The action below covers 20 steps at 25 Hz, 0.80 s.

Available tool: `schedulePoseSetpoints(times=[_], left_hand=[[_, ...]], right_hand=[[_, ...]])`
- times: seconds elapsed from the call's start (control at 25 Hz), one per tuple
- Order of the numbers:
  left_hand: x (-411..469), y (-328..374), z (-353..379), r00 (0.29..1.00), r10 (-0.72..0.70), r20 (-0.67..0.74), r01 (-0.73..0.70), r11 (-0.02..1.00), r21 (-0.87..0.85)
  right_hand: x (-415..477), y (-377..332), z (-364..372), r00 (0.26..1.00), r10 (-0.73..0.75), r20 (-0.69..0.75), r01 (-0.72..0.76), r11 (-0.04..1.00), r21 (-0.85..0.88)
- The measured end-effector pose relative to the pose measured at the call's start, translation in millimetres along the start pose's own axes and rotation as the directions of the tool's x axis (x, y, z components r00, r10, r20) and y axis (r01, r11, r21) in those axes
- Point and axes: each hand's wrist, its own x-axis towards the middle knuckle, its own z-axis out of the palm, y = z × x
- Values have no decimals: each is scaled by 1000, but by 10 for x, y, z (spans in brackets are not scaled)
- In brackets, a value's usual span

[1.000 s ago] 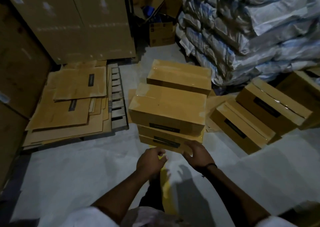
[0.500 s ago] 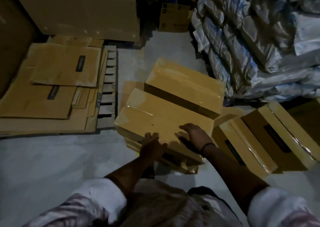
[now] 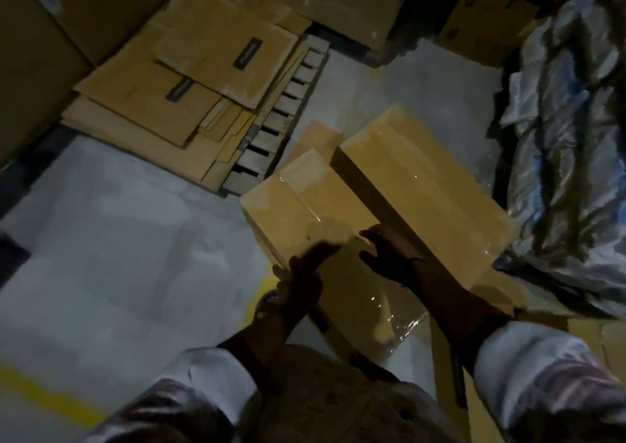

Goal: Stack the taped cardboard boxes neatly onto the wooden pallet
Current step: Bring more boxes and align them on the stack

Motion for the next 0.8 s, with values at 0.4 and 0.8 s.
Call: schedulePoseSetpoints(times=[0.4,0.8], left_hand=[[85,529,729,860,-445,-249,304,839,-450],[201,493,970,801,-479,-359,192,774,-603]], right_hand=[[670,820,326,977,-212,4,212,976,-42],[704,930,627,968,-251,10,251,966,-68]])
